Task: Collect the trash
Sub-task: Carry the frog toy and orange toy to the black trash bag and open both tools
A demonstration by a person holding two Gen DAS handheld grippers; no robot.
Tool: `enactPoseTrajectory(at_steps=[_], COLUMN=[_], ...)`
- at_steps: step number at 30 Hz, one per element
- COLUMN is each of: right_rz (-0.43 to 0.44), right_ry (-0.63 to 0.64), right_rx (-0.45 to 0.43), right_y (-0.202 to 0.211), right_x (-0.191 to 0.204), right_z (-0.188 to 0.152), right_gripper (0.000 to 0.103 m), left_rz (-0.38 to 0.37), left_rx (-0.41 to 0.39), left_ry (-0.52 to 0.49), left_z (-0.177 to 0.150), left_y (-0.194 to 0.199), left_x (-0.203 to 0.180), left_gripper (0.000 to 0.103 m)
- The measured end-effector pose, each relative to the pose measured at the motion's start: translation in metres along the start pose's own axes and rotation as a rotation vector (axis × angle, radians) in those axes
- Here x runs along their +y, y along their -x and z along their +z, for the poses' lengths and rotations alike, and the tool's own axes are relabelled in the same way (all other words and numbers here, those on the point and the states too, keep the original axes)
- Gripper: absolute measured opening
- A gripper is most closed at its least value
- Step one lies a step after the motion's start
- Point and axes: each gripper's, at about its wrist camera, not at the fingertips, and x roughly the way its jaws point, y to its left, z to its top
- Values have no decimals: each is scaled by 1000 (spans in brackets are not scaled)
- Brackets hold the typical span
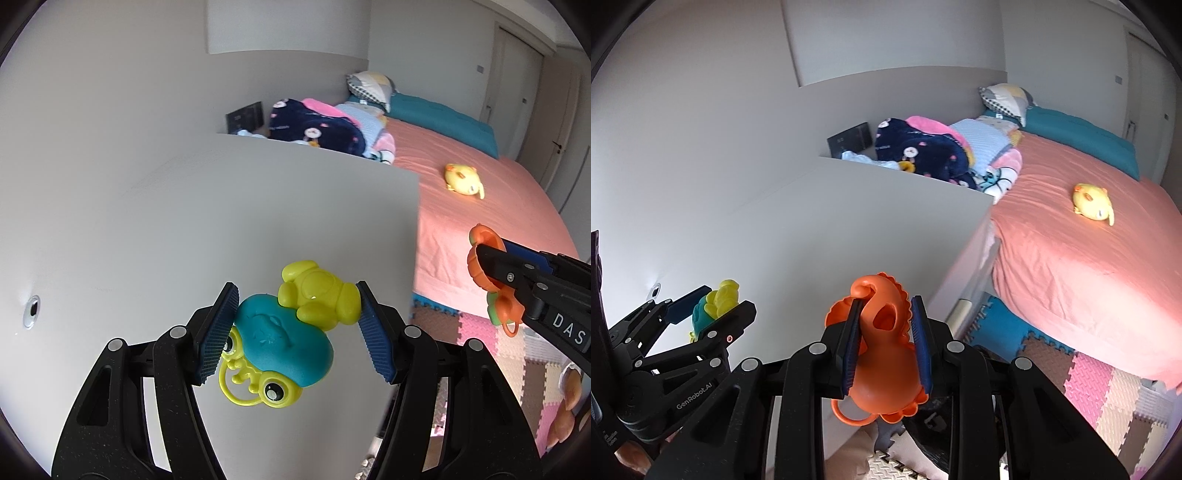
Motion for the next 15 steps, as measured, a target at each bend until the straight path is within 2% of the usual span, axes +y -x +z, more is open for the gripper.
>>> enactPoseTrajectory(at_steps=[15], right_rz=[-87], right_ry=[-93], right_rx=[-19], right_y=[35], right_x=[-67], right_z=[-30], right_gripper=[28], left_rz=[-79], left_rx=[7], left_ry=[-126], left_z=[-8], left_y=[0], left_x=[-77], left_gripper=[63])
